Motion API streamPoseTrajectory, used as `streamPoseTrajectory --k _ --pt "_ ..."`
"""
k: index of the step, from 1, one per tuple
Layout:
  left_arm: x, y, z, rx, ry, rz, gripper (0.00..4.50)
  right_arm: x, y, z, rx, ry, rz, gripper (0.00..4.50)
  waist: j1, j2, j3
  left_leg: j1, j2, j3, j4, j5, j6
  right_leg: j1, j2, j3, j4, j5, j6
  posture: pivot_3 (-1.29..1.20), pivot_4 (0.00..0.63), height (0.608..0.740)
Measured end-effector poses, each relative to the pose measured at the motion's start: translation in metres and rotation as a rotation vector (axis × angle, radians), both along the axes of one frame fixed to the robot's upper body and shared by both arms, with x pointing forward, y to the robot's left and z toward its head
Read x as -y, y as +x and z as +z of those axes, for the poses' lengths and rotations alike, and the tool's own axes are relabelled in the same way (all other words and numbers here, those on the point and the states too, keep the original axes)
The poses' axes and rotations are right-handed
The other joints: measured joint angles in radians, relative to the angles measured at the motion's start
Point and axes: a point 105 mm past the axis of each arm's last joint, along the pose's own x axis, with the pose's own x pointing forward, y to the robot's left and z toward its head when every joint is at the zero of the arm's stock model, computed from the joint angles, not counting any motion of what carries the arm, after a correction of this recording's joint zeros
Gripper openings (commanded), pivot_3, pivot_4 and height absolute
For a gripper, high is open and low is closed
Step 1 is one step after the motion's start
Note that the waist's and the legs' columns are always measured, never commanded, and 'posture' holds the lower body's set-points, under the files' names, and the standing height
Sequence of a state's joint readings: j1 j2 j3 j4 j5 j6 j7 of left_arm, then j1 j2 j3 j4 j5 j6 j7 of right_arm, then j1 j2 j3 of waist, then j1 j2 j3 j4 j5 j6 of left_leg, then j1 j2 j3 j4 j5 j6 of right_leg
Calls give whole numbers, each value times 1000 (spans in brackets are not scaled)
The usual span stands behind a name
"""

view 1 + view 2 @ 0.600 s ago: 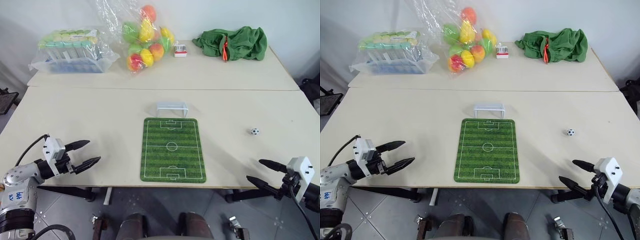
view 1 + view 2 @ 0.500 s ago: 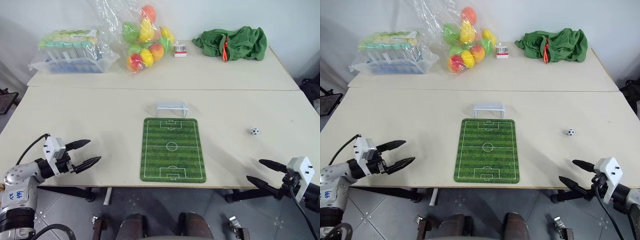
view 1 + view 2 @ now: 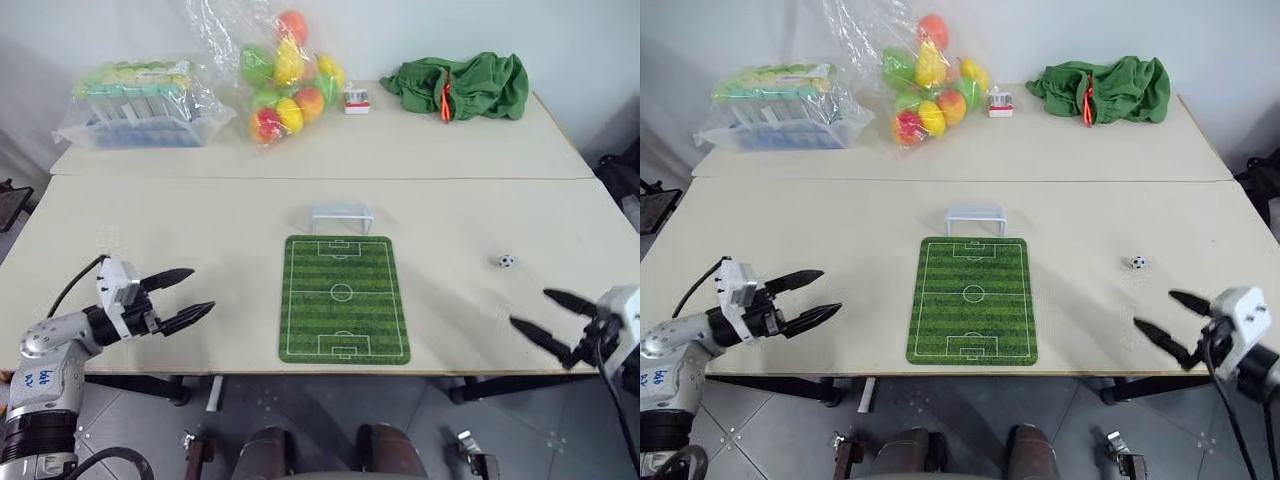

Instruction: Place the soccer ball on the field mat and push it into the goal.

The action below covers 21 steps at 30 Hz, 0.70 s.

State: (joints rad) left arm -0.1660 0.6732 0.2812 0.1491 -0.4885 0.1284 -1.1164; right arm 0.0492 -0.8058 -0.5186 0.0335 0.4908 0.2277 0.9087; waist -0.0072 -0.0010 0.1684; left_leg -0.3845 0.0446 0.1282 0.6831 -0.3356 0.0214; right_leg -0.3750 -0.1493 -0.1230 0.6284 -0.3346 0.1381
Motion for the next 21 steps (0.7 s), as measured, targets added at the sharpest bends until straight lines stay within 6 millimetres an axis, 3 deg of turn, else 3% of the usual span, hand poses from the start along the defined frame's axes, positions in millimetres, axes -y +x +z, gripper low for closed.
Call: streamPoseTrajectory --k 3,5,12,16,21 --pt "20 3 7 10 -48 -64 4500 6 23 14 41 13 -47 4465 2 0 0 0 0 -1 0 0 0 -1 1 -1 1 0 0 0 150 740" --pt "36 5 11 35 -69 -117 4500 8 43 13 32 33 -69 4465 2 0 0 -1 -1 0 0 0 0 -1 1 -1 1 0 0 0 150 740" --pt "65 9 25 147 -113 -228 4500 9 82 -15 -64 60 -105 4465 4 0 0 -2 -6 -1 0 0 0 -1 0 -3 0 0 0 0 150 740" --pt "61 1 21 146 -113 -256 4500 9 87 -37 -131 32 -108 4465 0 0 0 -2 -5 -2 -1 0 0 -1 0 -3 0 0 0 0 150 740" --pt "42 -14 8 128 -88 -285 4500 8 89 -39 -125 28 -101 4465 -5 0 0 -2 -5 -1 0 0 0 -1 0 -3 0 0 0 0 150 740"
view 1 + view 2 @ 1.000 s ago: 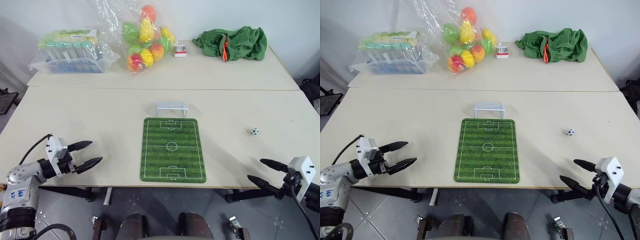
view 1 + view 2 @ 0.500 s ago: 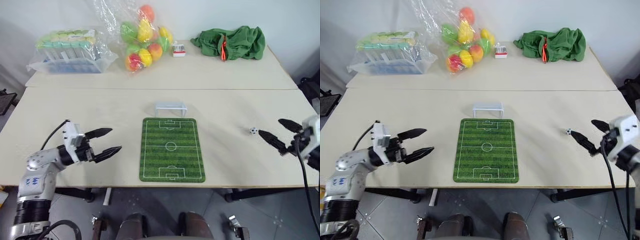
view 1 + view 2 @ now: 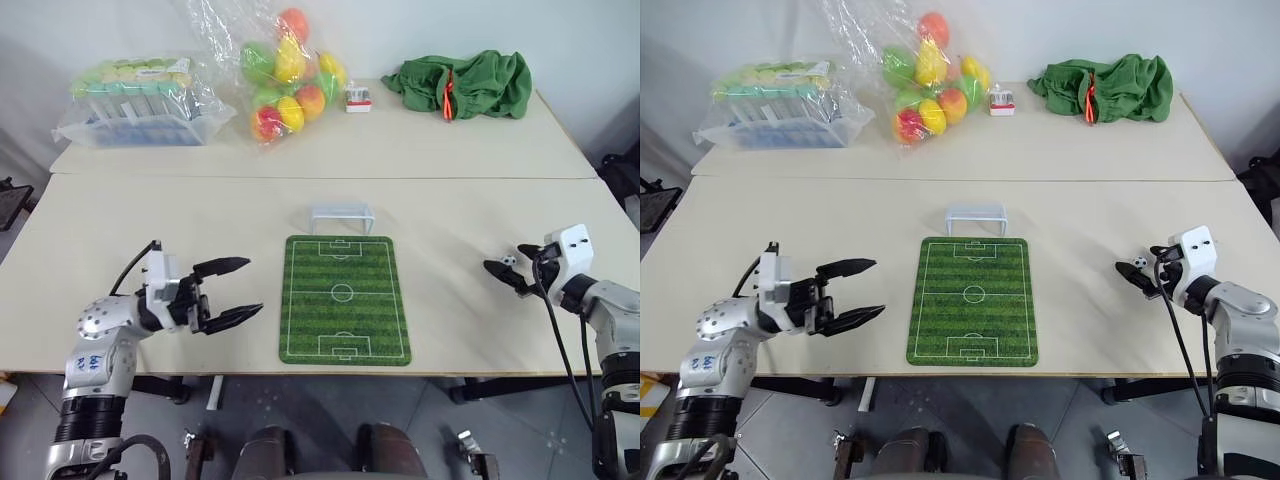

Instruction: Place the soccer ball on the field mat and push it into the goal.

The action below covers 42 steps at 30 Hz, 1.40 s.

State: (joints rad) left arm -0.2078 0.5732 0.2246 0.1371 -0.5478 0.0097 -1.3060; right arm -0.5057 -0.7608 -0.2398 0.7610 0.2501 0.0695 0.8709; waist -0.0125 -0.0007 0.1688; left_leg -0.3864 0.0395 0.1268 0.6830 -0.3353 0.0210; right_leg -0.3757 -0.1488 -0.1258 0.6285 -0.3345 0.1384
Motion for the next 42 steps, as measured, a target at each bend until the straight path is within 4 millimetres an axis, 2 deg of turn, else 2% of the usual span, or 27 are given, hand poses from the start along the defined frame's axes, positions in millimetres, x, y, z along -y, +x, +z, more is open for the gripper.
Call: streamPoseTrajectory --k 2,6,9,14,18,20,24,26,29,34,39,42 --pt "-12 -7 -10 -23 14 -5 4500 0 0 -1 0 1 2 4465 -4 0 0 0 0 0 0 0 0 0 0 0 0 0 0 0 150 740" --pt "-23 -16 -21 -19 36 -33 4500 1 0 -2 -6 7 -4 4465 -4 0 0 0 2 0 1 0 0 1 0 0 0 0 0 0 150 740" --pt "-27 -20 -25 -16 63 -59 4500 0 -1 -3 -12 15 2 3934 -5 0 0 0 4 -1 1 0 0 1 0 -1 0 0 0 0 150 740" --pt "-32 -18 -27 -15 71 -41 4500 -6 -1 -4 -15 39 25 2216 -7 0 0 0 4 -1 1 0 0 1 -1 0 0 0 0 0 150 740" --pt "-36 -14 -26 -8 72 -25 4500 -15 -10 -1 -10 8 71 922 -11 0 0 0 5 -1 0 0 0 0 -1 -1 0 0 0 0 150 740" --pt "-38 -12 -27 -12 68 -17 4500 -22 -14 5 4 -10 105 864 -14 0 0 -1 5 -1 0 0 0 0 0 -1 0 0 0 0 150 740" --pt "-38 -7 -26 3 71 -13 4500 -61 -27 34 52 -81 285 864 -17 1 0 0 5 -1 0 0 0 0 0 -1 1 0 0 0 150 740" --pt "-38 -6 -27 5 75 -11 4500 -94 -39 46 57 -129 433 864 -18 1 0 0 6 -1 0 0 0 0 0 -1 0 0 0 0 150 740" --pt "-36 -6 -29 8 87 -22 4500 -148 -61 50 38 -146 673 864 -14 0 0 -1 5 -2 0 0 0 0 0 -1 1 0 0 0 150 740" --pt "-35 -7 -33 5 103 -29 4500 -207 -84 40 -17 -216 953 864 -14 0 1 -1 5 -2 1 0 0 0 -1 -1 0 0 0 0 150 740" --pt "-39 -14 -39 -15 121 -24 4500 -238 -95 11 -96 -252 1116 864 -15 0 1 -2 4 -3 0 0 0 0 0 -3 0 0 0 0 150 740" --pt "-37 -22 -44 -27 125 -35 4500 -254 -95 0 -112 -236 1167 864 -16 0 1 -2 3 -3 1 0 0 0 0 -3 0 0 0 0 150 740"
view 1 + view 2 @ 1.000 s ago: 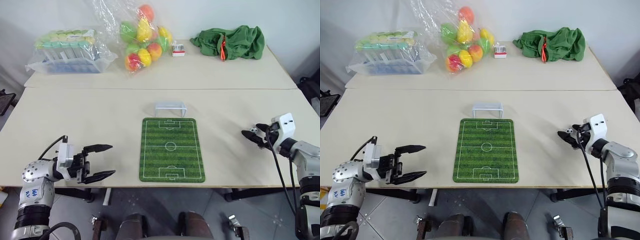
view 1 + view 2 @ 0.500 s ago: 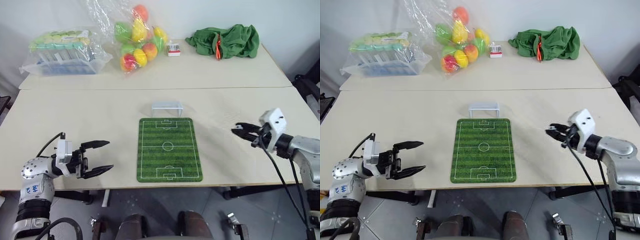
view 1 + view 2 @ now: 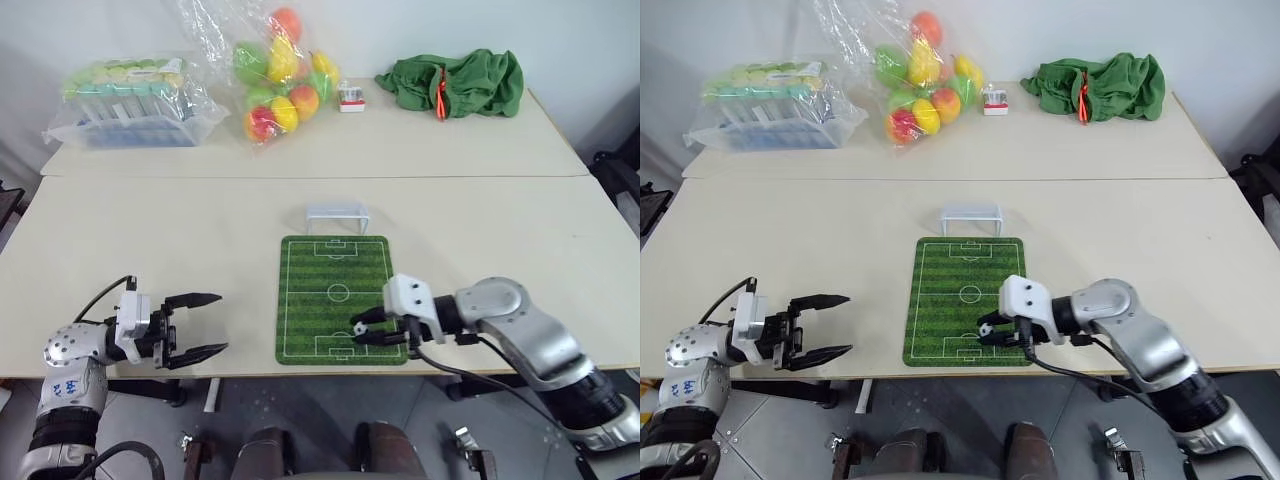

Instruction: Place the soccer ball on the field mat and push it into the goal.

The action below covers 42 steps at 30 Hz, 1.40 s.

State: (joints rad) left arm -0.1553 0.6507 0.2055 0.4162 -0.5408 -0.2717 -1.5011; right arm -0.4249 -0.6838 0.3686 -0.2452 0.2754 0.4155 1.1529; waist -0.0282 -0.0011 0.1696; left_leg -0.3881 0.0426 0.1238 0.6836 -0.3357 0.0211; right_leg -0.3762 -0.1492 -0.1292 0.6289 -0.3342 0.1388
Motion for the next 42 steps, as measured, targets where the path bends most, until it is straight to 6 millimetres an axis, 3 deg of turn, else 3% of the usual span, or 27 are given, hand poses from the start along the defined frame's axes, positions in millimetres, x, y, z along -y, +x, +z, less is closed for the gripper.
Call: streamPoseTrajectory --k 7,17,18,24,33,39,42 --pt "-1 -14 -5 -17 8 -2 4500 -10 7 -14 -24 -22 35 864 1 0 0 0 1 -1 0 0 0 0 0 0 0 0 0 0 150 740" --pt "2 -14 -1 -6 10 -15 4500 -16 13 -15 1 -25 72 864 0 -1 0 0 1 0 0 0 0 0 0 0 0 0 0 0 150 740" --pt "2 -14 0 -3 8 -15 4500 -15 13 -15 4 -27 76 1594 0 -1 0 0 1 0 0 0 0 0 0 0 0 0 0 0 150 740" --pt "4 -9 3 15 2 -18 4500 -16 10 -15 3 -27 108 3429 0 -1 0 0 1 0 0 0 0 0 0 0 1 0 0 0 150 740" --pt "8 -5 6 29 -8 -21 4500 -19 8 -9 30 -28 115 3429 0 -1 0 0 1 0 0 0 0 0 0 0 0 0 0 0 150 740" --pt "9 -4 6 31 -11 -21 4500 -26 6 16 115 -4 134 3429 0 -1 0 0 1 -1 0 0 0 0 0 0 0 0 0 0 150 740" --pt "8 -3 5 27 -12 -21 4500 -25 3 23 135 3 128 2758 0 -1 0 0 1 -1 0 0 0 0 0 0 0 0 0 0 150 740"
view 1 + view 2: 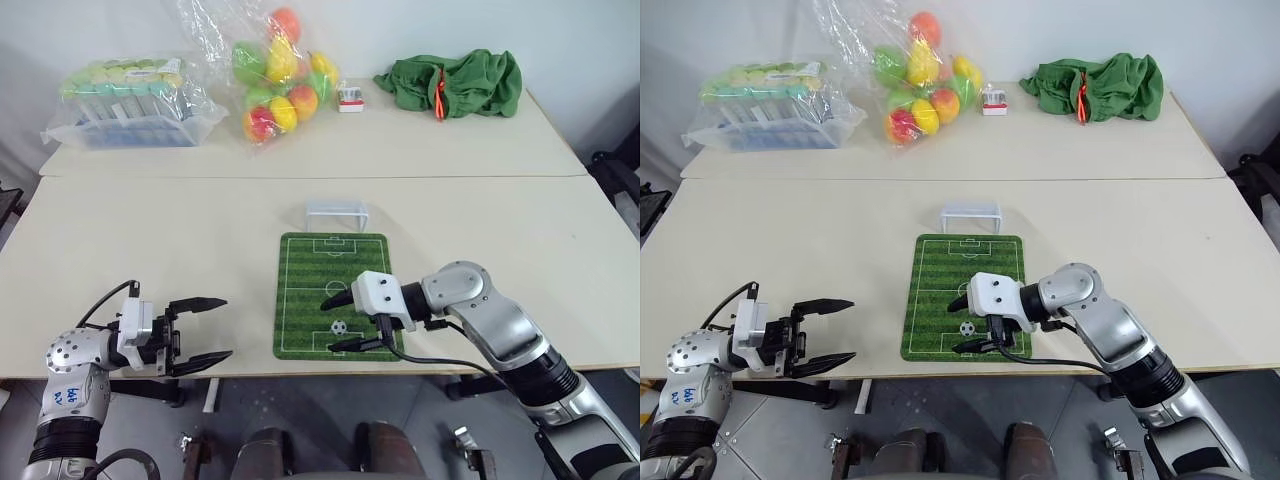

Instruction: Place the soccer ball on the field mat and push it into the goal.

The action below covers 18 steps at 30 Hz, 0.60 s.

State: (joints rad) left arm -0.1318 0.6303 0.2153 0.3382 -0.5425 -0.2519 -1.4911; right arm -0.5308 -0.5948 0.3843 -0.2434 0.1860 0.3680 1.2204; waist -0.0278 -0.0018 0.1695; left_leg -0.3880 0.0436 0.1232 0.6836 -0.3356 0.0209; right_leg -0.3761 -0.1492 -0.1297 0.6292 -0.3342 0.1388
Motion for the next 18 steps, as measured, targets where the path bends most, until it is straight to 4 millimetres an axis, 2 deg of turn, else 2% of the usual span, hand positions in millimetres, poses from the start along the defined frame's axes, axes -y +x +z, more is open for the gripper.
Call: streamPoseTrajectory --k 4,8,14,18 --pt "0 -1 -1 -8 -1 -3 4500 -1 -13 0 15 -1 28 1485 2 0 0 0 -1 0 0 0 0 0 0 0 0 0 0 0 150 740" --pt "0 -1 -3 -23 -5 -7 4500 3 -24 -20 -59 0 3 134 1 0 0 0 -4 0 0 0 0 0 0 0 0 0 0 0 150 740" --pt "0 -1 -3 -34 -9 -7 4500 7 -21 -32 -105 -2 -34 37 -2 0 0 0 -4 0 0 0 0 0 0 0 0 0 0 0 150 740" --pt "0 -1 -3 -37 -9 -7 4500 11 -5 -43 -127 9 -93 37 -1 -1 0 0 -4 0 0 0 0 0 0 0 0 0 0 0 150 740"
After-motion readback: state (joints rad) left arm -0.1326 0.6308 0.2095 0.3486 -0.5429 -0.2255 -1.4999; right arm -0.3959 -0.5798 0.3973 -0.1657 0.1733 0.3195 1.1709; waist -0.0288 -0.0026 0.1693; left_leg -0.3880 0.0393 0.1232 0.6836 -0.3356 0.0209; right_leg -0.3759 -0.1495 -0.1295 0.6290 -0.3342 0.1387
